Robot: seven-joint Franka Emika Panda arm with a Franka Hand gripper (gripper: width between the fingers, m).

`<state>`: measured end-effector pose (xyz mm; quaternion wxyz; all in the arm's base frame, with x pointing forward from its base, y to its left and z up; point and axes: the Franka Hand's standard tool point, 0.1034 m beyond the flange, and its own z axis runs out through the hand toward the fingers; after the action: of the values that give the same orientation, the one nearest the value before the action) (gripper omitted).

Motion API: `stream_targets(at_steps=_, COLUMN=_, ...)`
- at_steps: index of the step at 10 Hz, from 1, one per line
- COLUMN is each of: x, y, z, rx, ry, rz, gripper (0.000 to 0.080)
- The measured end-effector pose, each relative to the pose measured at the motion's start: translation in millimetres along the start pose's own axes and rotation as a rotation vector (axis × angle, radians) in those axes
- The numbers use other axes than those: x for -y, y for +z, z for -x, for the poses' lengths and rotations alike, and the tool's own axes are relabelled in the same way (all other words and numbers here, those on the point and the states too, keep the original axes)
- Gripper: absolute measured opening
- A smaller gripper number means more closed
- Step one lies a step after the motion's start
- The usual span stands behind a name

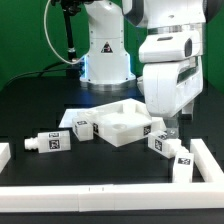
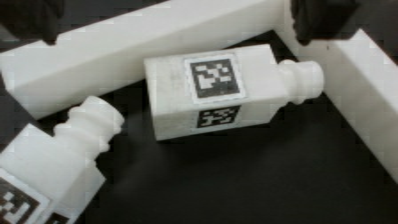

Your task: Assemble one leg

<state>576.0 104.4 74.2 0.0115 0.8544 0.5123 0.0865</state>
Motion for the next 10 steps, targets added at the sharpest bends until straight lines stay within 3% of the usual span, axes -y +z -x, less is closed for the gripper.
stream_targets(at_steps=5, x=-0.5, y=0.3, z=1.1, rx=0.000, ry=0.002, rz=0.000, gripper=0.0649)
stream_targets(at_steps=6, x=0.9, y=1.4, z=7.1, rx=0.006, ry=0.069, rz=-0.010, gripper=0.0649)
stream_targets(at_steps=8, x=29.3, y=5.7, z=9.6, rx=0.029, ry=0.281, rz=-0.035, gripper=0.0649)
stream_targets(at_steps=9, x=34.7, y=7.1, z=10.8, rx=0.040, ry=0.325, rz=-0.046, gripper=0.0649)
stream_targets(at_steps=10, x=28.6, y=6.9, z=17.1, rx=0.038, ry=0.363, rz=-0.048, gripper=0.0649)
